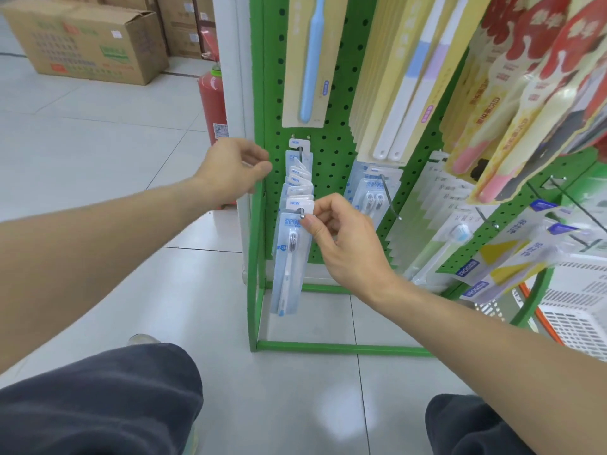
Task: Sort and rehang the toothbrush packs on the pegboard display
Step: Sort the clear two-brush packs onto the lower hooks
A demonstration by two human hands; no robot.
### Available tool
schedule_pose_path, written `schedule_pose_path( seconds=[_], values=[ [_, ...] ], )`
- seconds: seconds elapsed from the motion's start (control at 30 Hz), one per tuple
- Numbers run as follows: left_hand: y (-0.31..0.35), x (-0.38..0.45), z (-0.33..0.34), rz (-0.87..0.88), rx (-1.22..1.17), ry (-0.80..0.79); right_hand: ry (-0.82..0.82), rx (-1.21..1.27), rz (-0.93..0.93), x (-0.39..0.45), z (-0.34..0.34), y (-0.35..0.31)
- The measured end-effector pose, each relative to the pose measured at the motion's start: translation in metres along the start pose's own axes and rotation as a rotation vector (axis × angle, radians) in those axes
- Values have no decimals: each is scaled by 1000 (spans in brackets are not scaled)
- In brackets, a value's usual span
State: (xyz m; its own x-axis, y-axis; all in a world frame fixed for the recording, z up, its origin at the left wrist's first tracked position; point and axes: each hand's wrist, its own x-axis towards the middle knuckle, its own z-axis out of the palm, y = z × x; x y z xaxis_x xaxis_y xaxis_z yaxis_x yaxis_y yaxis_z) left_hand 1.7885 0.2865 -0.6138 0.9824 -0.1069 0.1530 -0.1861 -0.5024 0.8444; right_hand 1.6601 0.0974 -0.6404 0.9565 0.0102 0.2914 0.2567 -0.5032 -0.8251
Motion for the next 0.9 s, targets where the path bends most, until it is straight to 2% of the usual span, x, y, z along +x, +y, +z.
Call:
schedule_pose_path(
  seconds=[0.1,0.33,0.57,0.9],
  values=[
    [-5,19,9,-2,28,-18,9,12,10,0,-2,0],
    [-8,27,40,-27,-128,-14,16,20,0,2,-3,0],
    [-4,27,44,19,-83,37,6,19,9,1,-5,-1],
    [-8,18,32,105,-139,-89,14,-22,-27,5,-8,-3]
  ],
)
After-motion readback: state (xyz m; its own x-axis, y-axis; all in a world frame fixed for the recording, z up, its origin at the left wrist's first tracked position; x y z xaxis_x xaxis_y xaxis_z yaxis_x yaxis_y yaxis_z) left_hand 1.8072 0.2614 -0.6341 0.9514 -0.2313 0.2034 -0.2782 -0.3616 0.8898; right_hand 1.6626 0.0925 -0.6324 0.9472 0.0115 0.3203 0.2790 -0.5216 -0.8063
